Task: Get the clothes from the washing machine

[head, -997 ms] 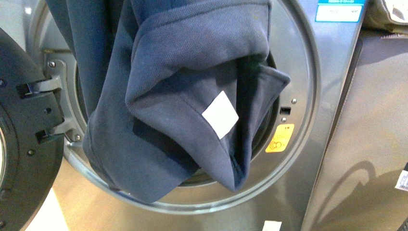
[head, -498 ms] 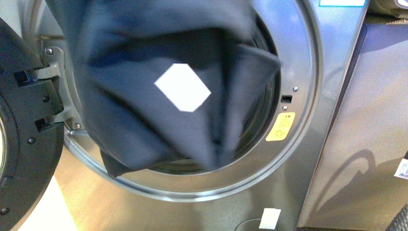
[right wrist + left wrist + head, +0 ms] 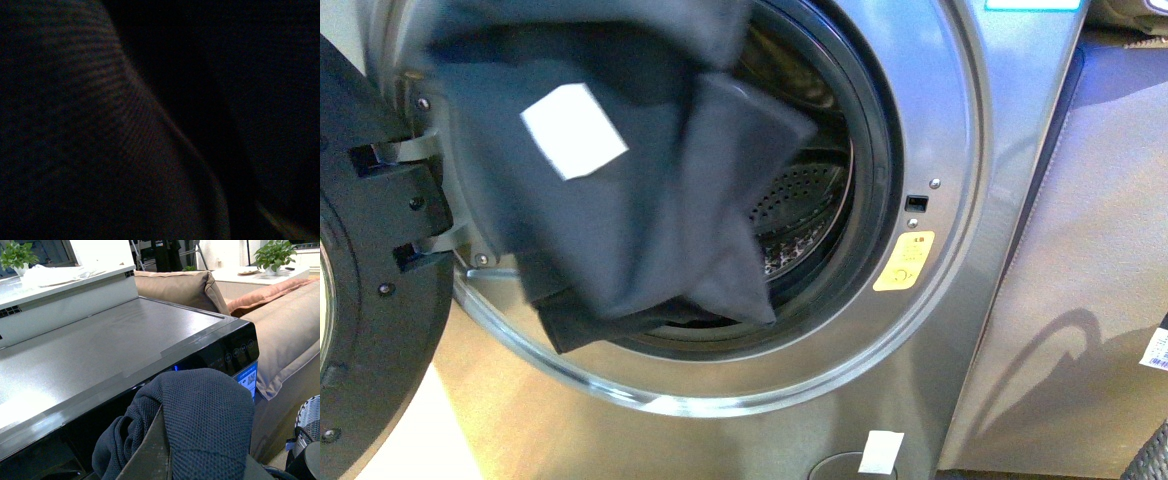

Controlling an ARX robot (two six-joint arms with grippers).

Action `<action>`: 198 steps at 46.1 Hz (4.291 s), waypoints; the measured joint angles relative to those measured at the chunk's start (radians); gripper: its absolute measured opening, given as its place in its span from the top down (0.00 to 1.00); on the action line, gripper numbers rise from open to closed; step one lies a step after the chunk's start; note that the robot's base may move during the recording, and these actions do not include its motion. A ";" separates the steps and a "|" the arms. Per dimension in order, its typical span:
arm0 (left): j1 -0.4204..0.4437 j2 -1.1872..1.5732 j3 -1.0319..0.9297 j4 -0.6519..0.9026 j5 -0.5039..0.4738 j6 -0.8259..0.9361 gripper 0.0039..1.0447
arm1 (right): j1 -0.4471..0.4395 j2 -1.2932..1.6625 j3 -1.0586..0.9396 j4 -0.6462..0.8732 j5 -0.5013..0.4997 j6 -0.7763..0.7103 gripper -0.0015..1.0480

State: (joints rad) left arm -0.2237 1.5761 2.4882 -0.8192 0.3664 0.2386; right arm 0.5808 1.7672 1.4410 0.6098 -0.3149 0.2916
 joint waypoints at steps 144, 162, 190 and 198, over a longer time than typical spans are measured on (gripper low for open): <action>0.000 -0.014 0.000 0.000 0.003 -0.003 0.06 | -1.296 -0.673 -0.825 -0.836 -0.569 -0.231 0.07; 0.000 -0.014 0.000 0.000 0.003 -0.003 0.06 | -1.270 -0.764 -0.731 -0.411 -0.593 -0.068 0.07; -0.048 -0.115 -0.138 -0.017 -0.299 -0.088 0.24 | -0.586 -1.108 -0.783 -0.313 0.048 -0.189 0.15; -0.004 -0.620 -0.864 0.315 -0.576 -0.204 0.53 | -0.586 -1.200 -0.907 -0.574 0.320 -0.265 0.44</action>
State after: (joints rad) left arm -0.2279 0.9562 1.6238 -0.5041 -0.2100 0.0349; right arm -0.0051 0.5674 0.5339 0.0360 0.0051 0.0265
